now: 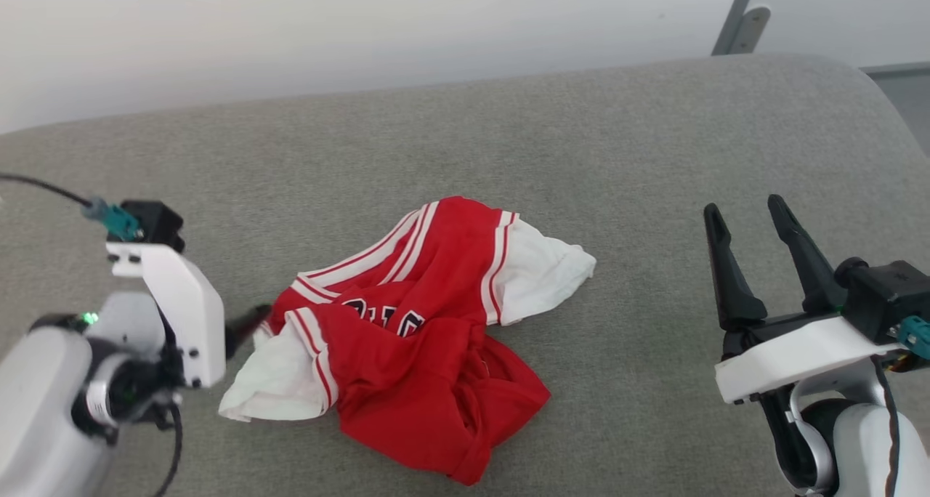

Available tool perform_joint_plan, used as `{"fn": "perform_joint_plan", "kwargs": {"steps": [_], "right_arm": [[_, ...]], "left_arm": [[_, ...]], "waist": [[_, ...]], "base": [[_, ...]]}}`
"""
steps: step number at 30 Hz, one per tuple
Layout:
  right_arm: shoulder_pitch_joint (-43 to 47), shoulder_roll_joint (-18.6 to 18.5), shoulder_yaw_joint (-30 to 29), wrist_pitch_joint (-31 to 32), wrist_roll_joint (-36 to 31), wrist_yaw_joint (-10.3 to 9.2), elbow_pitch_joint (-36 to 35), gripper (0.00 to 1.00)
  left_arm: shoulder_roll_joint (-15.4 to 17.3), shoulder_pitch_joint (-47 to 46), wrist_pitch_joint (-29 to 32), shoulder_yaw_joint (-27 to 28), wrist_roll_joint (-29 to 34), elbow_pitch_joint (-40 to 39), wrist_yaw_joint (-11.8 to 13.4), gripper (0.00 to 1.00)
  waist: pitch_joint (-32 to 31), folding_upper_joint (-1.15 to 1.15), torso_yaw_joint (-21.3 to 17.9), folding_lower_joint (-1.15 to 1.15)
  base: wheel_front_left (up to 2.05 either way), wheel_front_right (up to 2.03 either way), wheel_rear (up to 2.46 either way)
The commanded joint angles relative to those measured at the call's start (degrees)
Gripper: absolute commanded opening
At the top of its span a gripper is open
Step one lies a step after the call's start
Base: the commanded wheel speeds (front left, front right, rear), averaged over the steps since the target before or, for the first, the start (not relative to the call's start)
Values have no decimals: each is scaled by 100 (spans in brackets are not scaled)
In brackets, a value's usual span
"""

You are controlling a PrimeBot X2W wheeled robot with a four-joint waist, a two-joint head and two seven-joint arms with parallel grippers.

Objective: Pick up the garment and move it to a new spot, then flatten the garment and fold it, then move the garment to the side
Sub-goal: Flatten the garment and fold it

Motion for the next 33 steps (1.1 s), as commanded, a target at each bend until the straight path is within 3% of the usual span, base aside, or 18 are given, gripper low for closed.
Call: {"fn": "perform_joint_plan", "kwargs": {"steps": [1,11,20,21,22,23,29,33], "right_arm": [[-71,19,43,-2,-17,0,-19,100],[-209,9,82,38,21,0,-77,100],[-289,21,61,32,20,0,-98,100],[-301,24,57,35,16,0,-96,100],[-311,25,55,40,16,0,-92,100],[-322,27,48,47,14,0,-94,100],[-383,31,31,51,6,0,-112,100],[-430,32,15,50,-2,0,-142,100]], "left_arm": [[-18,-212,62,-7,34,225,-9,100],[-268,-820,220,-191,104,1515,-65,100],[-374,-1006,388,-367,179,2121,-84,100],[-402,-996,474,-391,144,2188,-63,97],[-409,-993,559,-430,124,2237,-82,34],[-397,-1012,609,-453,129,2285,-102,0],[-303,-1101,554,-514,221,2454,-260,0],[-12,-1374,236,-528,509,2399,-492,0]], "waist": [[46,0,-61,0],[307,0,-297,0],[490,0,-336,0],[502,0,-331,0],[513,0,-323,0],[531,0,-310,0],[611,0,-256,0],[687,0,-215,0]], "base": [[0,0,0],[0,0,0],[0,0,0],[0,0,0],[0,0,0],[0,0,0],[0,0,0],[0,0,0]]}}
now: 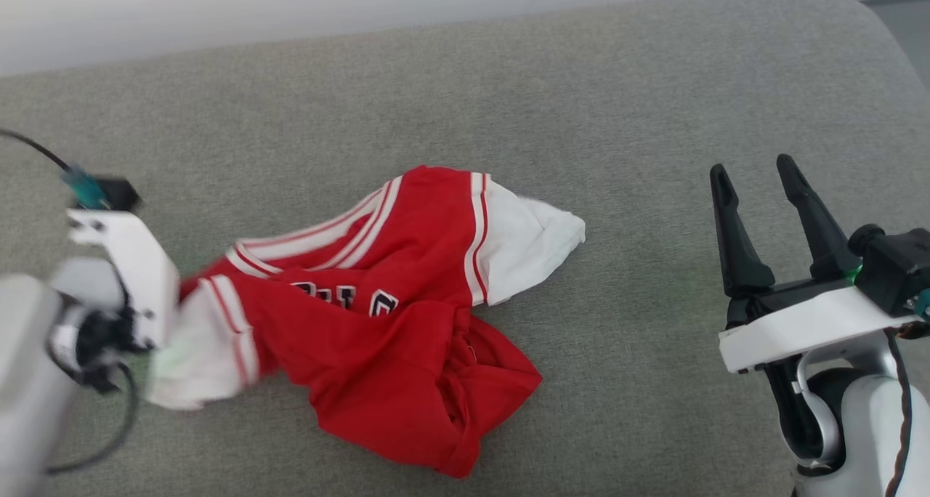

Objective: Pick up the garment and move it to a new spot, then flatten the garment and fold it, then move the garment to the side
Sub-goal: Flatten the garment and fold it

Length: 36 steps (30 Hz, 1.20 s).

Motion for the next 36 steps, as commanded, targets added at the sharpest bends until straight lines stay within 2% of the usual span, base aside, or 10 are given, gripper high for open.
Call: {"fn": "perform_joint_plan", "kwargs": {"steps": [1,9,14,15,16,17,19,25,29,36], "right_arm": [[-67,6,-5,0,-14,0,-22,100],[-145,14,8,16,-47,0,-90,100],[-187,16,6,-8,-16,0,-35,100],[-194,17,10,-8,-17,0,-25,100],[-199,18,19,-3,-22,0,-23,100],[-205,20,24,3,-24,0,-18,100],[-216,18,15,9,-25,0,-23,100],[-168,3,-30,28,-47,0,-50,100],[-113,-13,-66,37,-26,0,-44,100],[-7,-2,-96,93,-67,0,-122,100]], "left_arm": [[86,-141,-83,17,69,0,-33,0],[568,-652,-830,-109,744,156,-332,0],[444,-775,-1353,-37,763,486,-375,0],[420,-801,-1434,-24,760,557,-374,14],[396,-827,-1477,-14,743,640,-378,34],[371,-853,-1526,-9,728,704,-404,61],[327,-915,-1566,46,642,790,-415,100],[245,-990,-1070,166,288,855,-380,100],[172,-901,-643,262,2,608,-250,100],[101,-565,257,179,-284,-560,222,100]], "waist": [[25,0,21,0],[150,0,55,0],[204,0,77,0],[213,0,77,0],[218,0,74,0],[220,0,71,0],[221,0,75,0],[148,0,106,0],[87,0,150,0],[-31,0,214,0]], "base": [[0,0,0],[0,0,0],[0,0,0],[0,0,0],[0,0,0],[0,0,0],[0,0,0],[0,0,0],[0,0,0],[0,0,0]]}}
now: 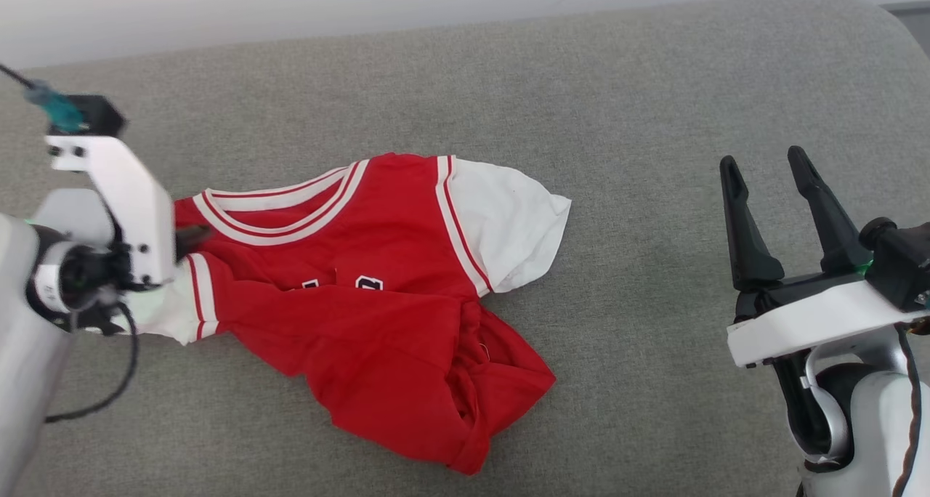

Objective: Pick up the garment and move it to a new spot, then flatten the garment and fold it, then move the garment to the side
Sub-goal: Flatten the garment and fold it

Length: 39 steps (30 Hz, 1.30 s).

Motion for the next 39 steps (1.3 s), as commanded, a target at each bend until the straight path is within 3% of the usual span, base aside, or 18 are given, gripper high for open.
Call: {"fn": "perform_joint_plan", "kwargs": {"steps": [1,4,10,12,18,19,20,25,29,33,39], "right_arm": [[75,5,-8,27,-10,0,-39,100],[94,7,3,45,-6,0,-49,100],[77,11,69,62,38,0,-48,100],[68,13,92,53,56,0,-45,100],[43,19,131,29,70,0,-6,100],[38,19,135,30,70,0,1,100],[34,20,137,29,71,0,5,100],[41,-13,88,19,77,0,14,100],[61,-21,35,31,79,0,-23,100],[87,-18,-6,66,42,0,-75,100],[99,-13,-23,83,28,0,-132,100]], "left_arm": [[7,134,158,-19,-64,-240,104,100],[-10,264,408,-79,-124,-660,274,100],[268,673,855,-317,80,-1348,667,100],[369,771,757,-372,235,-1346,682,100],[217,992,99,-325,229,-778,536,100],[173,1003,-1,-327,201,-673,449,40],[124,990,-104,-316,177,-577,377,0],[30,914,-326,-242,15,-181,67,0],[202,1040,-443,-157,-9,-422,-2,0],[396,1350,-487,-11,-175,-908,104,0],[746,2203,-442,180,-328,-1704,599,0]], "waist": [[-30,0,17,0],[-57,0,22,0],[-77,0,-13,0],[-66,0,-41,0],[-39,0,-106,0],[-38,0,-109,0],[-37,0,-110,0],[-59,0,-50,0],[-76,0,20,0],[-79,0,86,0],[-50,0,155,0]], "base": [[0,0,0],[0,0,0],[0,0,0],[0,0,0],[0,0,0],[0,0,0],[0,0,0],[0,0,0],[0,0,0],[0,0,0],[0,0,0]]}}
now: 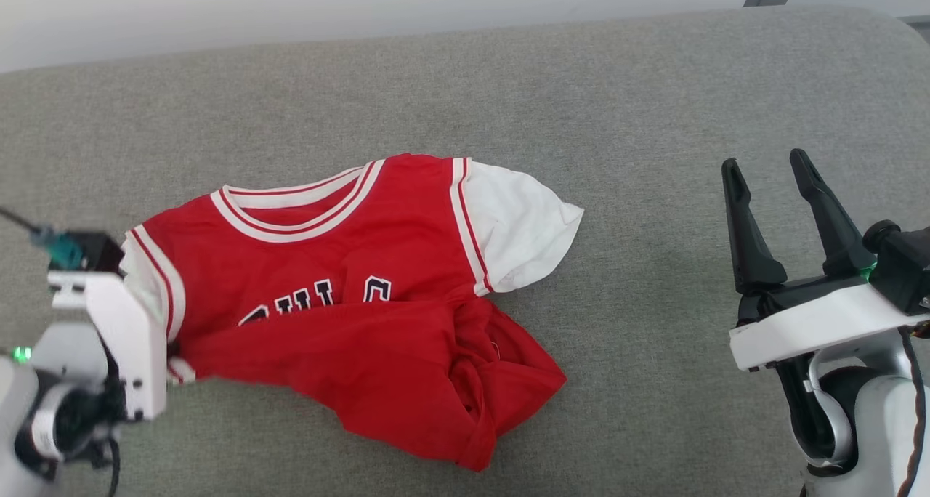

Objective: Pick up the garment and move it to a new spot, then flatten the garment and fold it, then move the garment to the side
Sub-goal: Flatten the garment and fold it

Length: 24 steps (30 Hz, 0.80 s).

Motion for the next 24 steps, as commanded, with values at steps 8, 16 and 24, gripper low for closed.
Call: {"fn": "perform_joint_plan", "kwargs": {"steps": [8,16,24], "right_arm": [[-8,-3,19,38,0,0,5,100],[-27,-25,112,88,46,0,52,100],[59,-91,124,137,89,0,81,100]], "left_arm": [[-24,932,-184,87,-245,-323,376,0],[-118,848,-499,210,-264,-133,330,100],[41,958,-1056,565,-208,-328,307,100]], "waist": [[53,0,68,0],[32,0,76,0],[-31,0,137,0]], "base": [[0,0,0],[0,0,0],[0,0,0]]}}
